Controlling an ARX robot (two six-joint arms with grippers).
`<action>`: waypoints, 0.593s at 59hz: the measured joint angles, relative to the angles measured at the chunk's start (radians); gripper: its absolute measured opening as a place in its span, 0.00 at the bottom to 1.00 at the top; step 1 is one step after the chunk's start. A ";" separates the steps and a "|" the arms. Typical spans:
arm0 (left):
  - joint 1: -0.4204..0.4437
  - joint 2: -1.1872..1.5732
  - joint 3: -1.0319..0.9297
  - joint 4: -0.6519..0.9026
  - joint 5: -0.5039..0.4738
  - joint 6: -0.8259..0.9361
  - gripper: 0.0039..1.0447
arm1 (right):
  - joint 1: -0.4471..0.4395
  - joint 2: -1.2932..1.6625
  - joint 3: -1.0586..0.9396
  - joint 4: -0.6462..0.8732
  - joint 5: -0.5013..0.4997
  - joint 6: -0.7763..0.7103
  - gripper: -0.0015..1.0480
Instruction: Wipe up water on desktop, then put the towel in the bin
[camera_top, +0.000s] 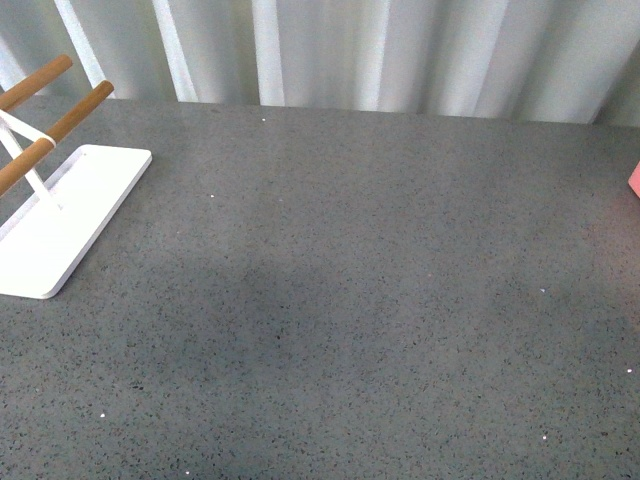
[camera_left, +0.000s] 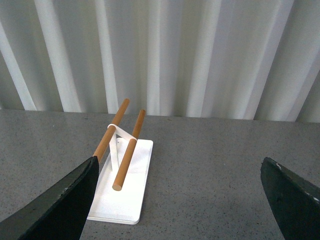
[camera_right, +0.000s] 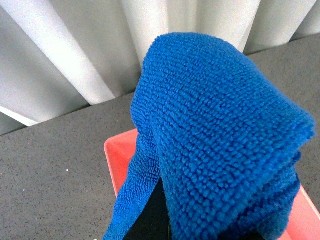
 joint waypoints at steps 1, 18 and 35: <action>0.000 0.000 0.000 0.000 0.000 0.000 0.94 | -0.003 0.006 -0.005 0.000 0.000 0.003 0.05; 0.000 0.000 0.000 0.000 0.000 0.000 0.94 | -0.021 0.121 -0.067 0.008 -0.033 0.048 0.05; 0.000 0.000 0.000 0.000 0.000 0.000 0.94 | -0.062 0.219 -0.071 -0.052 0.057 0.049 0.11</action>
